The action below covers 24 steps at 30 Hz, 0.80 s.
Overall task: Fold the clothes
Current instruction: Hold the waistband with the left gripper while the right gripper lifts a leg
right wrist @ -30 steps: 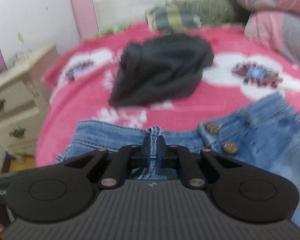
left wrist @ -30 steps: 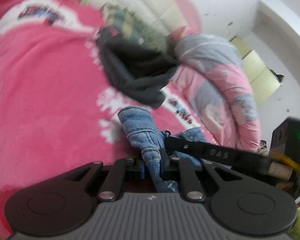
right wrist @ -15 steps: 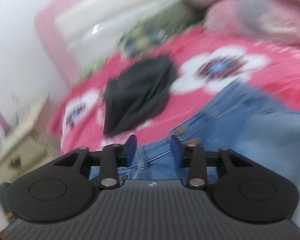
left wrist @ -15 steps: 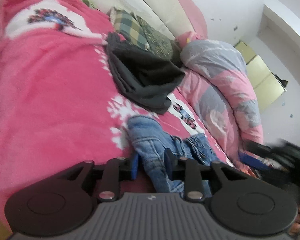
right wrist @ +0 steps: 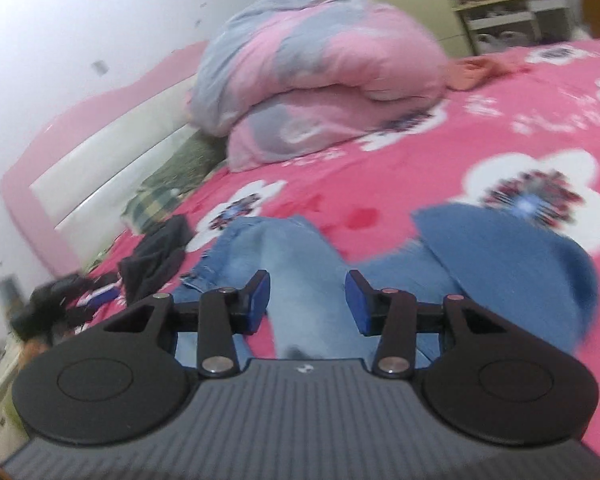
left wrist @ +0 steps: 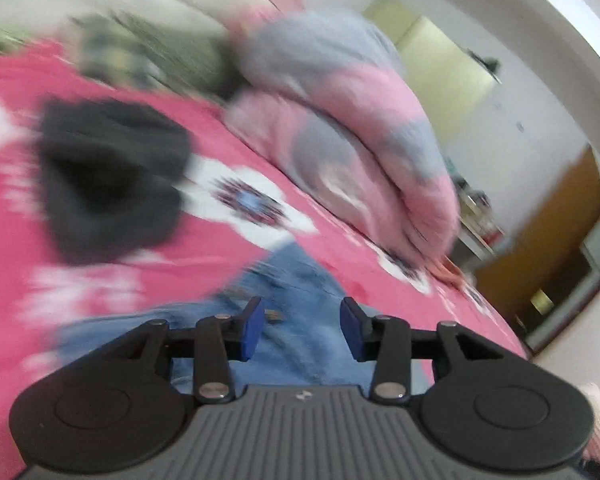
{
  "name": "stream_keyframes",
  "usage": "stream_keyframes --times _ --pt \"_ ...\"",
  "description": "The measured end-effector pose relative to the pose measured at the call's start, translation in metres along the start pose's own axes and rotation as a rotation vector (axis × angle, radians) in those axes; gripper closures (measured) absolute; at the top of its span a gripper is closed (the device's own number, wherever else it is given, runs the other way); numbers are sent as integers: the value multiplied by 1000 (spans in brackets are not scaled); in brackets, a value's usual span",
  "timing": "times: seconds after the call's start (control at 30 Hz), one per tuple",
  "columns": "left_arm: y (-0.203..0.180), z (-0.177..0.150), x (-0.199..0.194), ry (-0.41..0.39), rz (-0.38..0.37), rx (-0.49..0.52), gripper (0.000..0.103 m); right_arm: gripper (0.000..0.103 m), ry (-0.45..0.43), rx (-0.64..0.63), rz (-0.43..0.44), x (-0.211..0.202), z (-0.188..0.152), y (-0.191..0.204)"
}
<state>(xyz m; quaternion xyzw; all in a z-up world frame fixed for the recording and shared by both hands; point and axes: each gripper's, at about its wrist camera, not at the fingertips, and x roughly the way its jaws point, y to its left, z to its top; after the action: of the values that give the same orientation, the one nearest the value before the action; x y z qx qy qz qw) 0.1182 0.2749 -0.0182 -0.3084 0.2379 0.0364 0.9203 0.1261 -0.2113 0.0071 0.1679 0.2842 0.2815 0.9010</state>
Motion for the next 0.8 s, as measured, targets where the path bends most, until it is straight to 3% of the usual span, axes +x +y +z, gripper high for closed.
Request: stream_keyframes --times 0.17,0.2,0.23,0.27,0.4,0.53,0.6,0.7,0.8 --pt "-4 -5 82 97 123 81 76 63 -8 -40 -74 -3 -2 -16" --pt "-1 -9 89 90 147 89 88 63 -5 -55 -92 0 0 -18" --pt "3 -14 96 83 170 98 94 63 -1 -71 -110 2 3 -20" --pt "6 -15 99 68 185 99 90 63 2 -86 -128 5 5 -23" --pt "23 -18 102 34 144 25 90 62 15 -148 -199 15 15 -32" --pt "27 -20 101 22 132 19 90 38 29 -209 -271 26 25 -41" --pt "26 -20 101 16 126 18 91 33 40 -242 -307 35 30 -46" --pt "28 -21 101 10 111 5 91 29 108 -306 -366 87 40 -56" --pt "31 -21 101 7 99 -7 91 29 208 -325 -364 137 46 -68"
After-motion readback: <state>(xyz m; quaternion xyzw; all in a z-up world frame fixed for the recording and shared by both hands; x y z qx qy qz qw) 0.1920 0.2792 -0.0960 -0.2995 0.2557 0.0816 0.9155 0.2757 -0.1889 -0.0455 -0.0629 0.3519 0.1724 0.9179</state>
